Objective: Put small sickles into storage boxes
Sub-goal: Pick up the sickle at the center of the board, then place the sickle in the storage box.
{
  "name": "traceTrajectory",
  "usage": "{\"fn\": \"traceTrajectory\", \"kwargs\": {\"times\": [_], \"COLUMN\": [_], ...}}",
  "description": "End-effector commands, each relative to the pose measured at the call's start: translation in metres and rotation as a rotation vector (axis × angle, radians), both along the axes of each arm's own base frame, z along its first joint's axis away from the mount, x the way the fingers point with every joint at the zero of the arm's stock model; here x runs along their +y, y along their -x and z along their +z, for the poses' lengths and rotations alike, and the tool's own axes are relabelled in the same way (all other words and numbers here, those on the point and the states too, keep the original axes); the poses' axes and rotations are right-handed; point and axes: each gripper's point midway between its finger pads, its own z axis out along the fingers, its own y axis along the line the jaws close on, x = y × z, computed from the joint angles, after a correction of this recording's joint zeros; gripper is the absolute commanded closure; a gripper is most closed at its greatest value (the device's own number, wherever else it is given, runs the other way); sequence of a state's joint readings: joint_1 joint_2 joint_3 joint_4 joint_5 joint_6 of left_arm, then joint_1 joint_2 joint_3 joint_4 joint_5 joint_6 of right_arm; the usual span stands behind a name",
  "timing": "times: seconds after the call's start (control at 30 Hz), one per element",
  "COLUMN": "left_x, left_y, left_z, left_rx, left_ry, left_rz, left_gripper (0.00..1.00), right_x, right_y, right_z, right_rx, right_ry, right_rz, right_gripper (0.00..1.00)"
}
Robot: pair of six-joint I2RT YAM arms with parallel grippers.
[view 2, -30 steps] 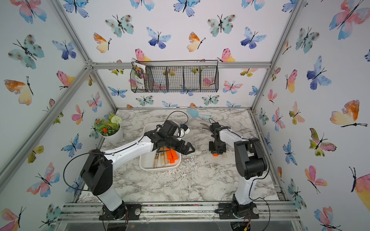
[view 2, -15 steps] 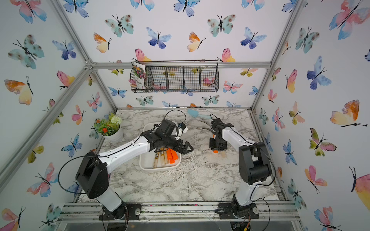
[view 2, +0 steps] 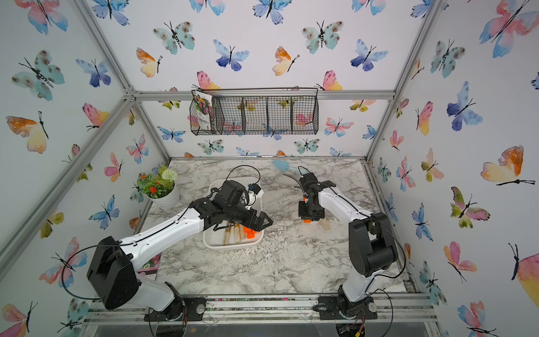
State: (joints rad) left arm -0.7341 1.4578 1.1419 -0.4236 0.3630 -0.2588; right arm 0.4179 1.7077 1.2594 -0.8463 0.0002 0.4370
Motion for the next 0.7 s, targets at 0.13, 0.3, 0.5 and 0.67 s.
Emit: {"fn": "traceTrajectory", "kwargs": {"times": [0.13, 0.3, 0.5, 0.67], "left_x": [0.025, 0.041, 0.059, 0.075], "left_y": [0.011, 0.017, 0.025, 0.029], "left_z": [0.009, 0.012, 0.017, 0.02], "left_rx": [-0.028, -0.042, -0.06, -0.077], "left_ry": [-0.005, -0.012, -0.033, -0.048], "left_rz": [0.064, 0.108, 0.145, 0.188], "left_gripper": [0.02, 0.02, 0.02, 0.02], "right_x": [0.022, 0.043, 0.066, 0.082], "right_y": [0.015, 0.024, 0.032, 0.039], "right_z": [0.017, 0.022, 0.031, 0.039], "right_rx": [-0.018, -0.025, -0.042, -0.055], "right_ry": [-0.011, -0.018, -0.037, -0.047], "right_rz": [0.023, 0.06, 0.092, 0.118], "right_gripper": [0.85, 0.85, 0.85, 0.85]}}
